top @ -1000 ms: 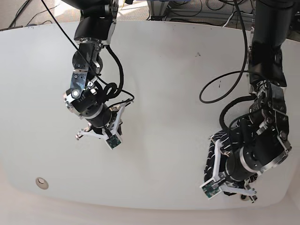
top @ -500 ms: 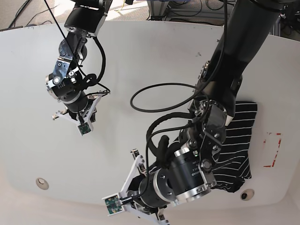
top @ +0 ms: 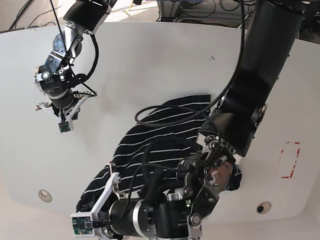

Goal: Layout the t-shirt on the table in an organized manner, then fold the t-shirt properly
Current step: 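Drag the bunched shirt across the table with the left gripper, then lower the right gripper and grasp the shirt edge near it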

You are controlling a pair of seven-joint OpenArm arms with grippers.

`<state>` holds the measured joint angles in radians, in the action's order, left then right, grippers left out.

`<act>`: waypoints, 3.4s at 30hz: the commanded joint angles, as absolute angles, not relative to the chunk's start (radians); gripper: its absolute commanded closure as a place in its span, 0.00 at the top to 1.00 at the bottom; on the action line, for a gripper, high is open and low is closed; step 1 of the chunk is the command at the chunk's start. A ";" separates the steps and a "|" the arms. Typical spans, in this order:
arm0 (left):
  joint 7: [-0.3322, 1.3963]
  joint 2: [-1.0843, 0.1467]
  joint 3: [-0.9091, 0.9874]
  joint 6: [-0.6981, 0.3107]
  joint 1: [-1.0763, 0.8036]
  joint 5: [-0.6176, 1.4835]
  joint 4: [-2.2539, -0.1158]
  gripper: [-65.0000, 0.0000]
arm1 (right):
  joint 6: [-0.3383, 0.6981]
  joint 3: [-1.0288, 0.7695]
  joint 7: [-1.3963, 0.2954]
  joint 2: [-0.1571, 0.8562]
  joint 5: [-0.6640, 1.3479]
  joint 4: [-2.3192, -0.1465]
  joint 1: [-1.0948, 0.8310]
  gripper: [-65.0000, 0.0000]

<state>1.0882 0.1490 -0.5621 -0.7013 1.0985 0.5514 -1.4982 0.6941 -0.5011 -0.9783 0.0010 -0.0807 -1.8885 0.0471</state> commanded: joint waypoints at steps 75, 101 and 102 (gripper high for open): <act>1.328 -0.694 0.550 -0.698 0.056 0.791 -1.802 0.00 | 0.698 -0.225 -0.788 -0.099 -0.056 -1.445 0.380 0.40; 1.331 -0.751 0.673 -0.698 -0.050 0.791 -1.802 0.00 | 0.654 -0.228 -0.283 -0.099 -0.056 -0.788 0.565 0.40; 1.331 -0.751 0.673 -0.698 -0.050 0.791 -1.802 0.00 | 0.642 -0.228 -0.272 -0.093 -0.056 -0.786 0.565 0.40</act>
<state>1.3460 -0.7231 0.6621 -0.6971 -0.0635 0.7856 -1.7889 0.6514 -0.2276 -0.3107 -0.1074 -0.0734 -0.7742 0.5282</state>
